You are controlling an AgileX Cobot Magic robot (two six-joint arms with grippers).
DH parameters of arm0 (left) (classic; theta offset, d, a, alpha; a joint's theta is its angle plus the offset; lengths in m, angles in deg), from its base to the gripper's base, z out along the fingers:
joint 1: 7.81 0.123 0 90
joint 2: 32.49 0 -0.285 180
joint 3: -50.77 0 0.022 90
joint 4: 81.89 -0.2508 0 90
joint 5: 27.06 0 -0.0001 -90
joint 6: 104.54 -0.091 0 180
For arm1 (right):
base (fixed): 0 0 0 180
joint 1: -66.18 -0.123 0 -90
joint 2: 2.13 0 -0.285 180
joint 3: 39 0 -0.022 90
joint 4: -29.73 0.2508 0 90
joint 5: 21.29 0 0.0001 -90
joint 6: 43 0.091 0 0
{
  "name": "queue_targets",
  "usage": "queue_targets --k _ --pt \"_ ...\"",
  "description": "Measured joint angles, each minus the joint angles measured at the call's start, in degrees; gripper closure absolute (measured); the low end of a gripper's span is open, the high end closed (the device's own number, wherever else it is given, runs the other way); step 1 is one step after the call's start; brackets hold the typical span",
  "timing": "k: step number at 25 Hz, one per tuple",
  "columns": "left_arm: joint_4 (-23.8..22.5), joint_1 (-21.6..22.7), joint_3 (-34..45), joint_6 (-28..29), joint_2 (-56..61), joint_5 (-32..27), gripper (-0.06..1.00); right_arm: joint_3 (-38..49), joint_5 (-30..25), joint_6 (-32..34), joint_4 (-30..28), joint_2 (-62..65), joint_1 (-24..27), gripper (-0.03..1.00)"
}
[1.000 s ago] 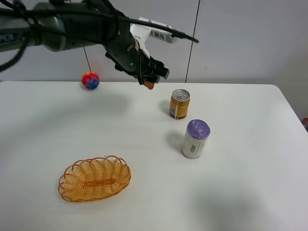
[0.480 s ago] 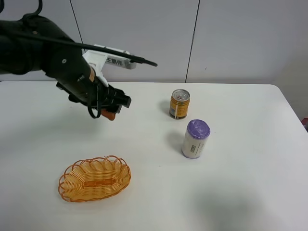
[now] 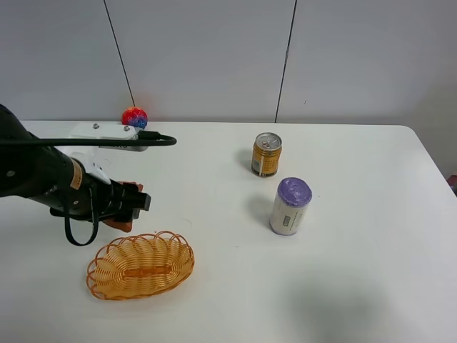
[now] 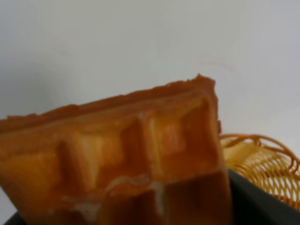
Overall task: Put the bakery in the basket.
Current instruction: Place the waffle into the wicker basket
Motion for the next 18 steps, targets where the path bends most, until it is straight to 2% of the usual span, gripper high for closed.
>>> queue_targets --k 7,13,18 --pt "4.9 -2.0 6.9 0.9 0.6 5.2 0.27 0.0 0.0 0.0 0.0 0.0 0.0 -0.02" --pt "6.7 -3.0 10.6 0.9 0.6 9.6 0.27 0.0 0.0 0.0 0.0 0.0 0.0 -0.02" --pt "8.1 -3.0 12.6 0.9 0.6 10.7 0.27 0.0 0.0 0.0 0.0 0.0 0.0 -0.02"
